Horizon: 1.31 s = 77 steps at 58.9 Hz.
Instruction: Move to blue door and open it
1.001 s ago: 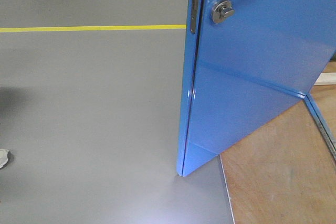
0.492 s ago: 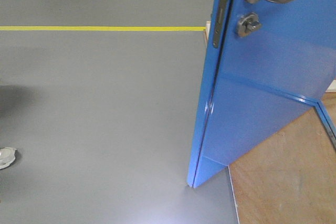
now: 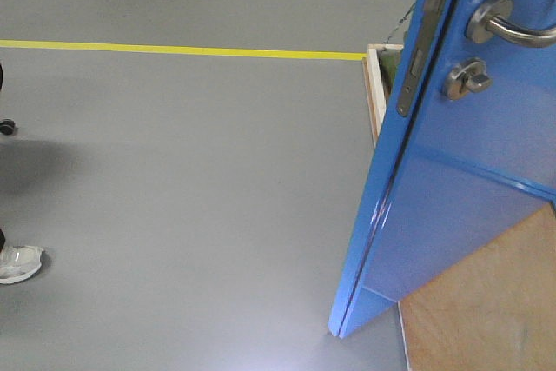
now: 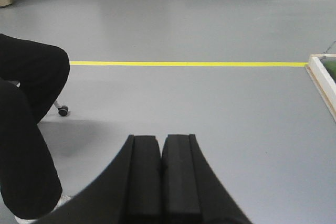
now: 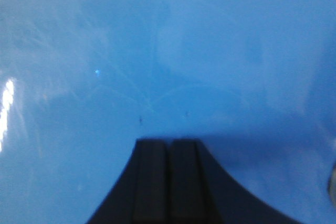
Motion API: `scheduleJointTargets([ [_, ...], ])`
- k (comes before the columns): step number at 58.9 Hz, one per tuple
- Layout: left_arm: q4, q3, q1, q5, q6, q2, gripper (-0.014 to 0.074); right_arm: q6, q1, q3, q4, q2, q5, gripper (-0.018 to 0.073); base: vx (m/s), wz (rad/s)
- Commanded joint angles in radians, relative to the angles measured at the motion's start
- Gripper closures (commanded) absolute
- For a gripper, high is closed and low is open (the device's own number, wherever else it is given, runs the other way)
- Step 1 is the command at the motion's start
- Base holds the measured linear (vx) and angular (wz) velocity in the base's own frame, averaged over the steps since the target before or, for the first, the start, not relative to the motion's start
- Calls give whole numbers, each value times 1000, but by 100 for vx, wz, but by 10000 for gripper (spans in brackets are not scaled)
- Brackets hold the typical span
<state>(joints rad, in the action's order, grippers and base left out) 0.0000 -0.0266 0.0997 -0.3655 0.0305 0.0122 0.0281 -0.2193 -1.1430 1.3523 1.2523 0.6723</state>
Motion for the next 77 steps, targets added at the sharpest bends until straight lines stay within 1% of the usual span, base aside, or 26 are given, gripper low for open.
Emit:
scheduleJointTargets([
  [1, 0, -4, 1, 78, -3, 15, 526, -11, 6, -32, 60, -12, -9, 557, 15, 14],
  [77, 0, -4, 1, 78, -3, 15, 526, -11, 6, -32, 60, -12, -9, 557, 21, 4],
])
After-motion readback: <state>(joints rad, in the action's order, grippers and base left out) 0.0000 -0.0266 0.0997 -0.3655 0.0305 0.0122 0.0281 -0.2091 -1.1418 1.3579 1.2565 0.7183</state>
